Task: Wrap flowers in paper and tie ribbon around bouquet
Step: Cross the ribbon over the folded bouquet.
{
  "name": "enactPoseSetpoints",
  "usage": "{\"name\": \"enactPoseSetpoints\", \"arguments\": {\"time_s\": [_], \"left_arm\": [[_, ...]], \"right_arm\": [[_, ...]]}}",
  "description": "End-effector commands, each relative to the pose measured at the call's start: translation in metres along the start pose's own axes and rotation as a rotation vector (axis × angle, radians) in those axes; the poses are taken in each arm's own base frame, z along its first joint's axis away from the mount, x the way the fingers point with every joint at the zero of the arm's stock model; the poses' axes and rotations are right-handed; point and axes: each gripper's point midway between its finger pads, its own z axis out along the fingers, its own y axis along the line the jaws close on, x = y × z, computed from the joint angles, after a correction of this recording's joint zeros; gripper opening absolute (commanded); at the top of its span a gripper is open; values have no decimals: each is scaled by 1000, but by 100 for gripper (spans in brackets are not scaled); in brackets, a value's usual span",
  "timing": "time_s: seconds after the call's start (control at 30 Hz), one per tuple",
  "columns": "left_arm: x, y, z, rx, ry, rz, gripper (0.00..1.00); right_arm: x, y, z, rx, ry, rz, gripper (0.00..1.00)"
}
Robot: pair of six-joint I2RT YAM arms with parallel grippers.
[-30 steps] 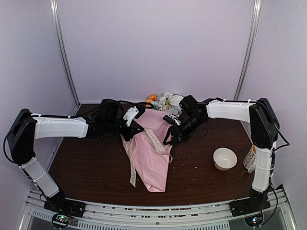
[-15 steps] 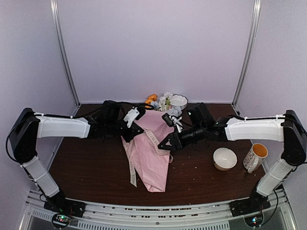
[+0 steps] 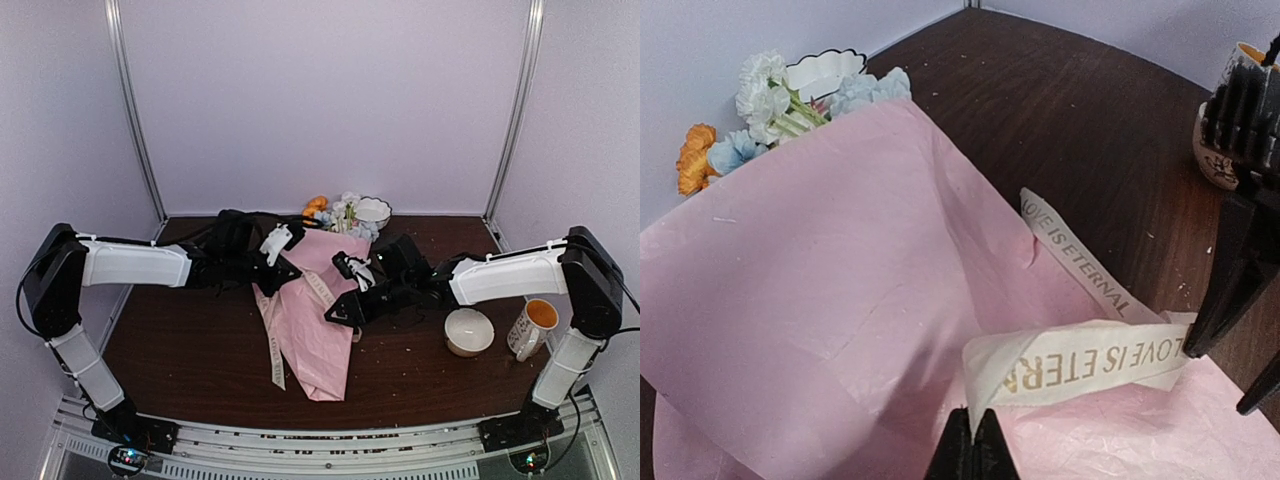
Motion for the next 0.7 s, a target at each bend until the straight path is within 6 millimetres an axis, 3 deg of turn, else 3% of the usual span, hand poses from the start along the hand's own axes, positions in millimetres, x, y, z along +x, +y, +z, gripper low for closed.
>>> {"name": "enactPoseSetpoints", "arguments": {"time_s": [0.0,0.23,0.67], "left_arm": [[-16,6,1,-5,-38,-2,0],[-15,6,2,-5,-29,0,0],[-20,-6,-5,58,-31,15,0]], "right_arm": [[-4,-11,2,72,1,-4,42],[-4,-25,14,140,78,-13,44],[-41,-49,-4,323,-22,-39,46]]}}
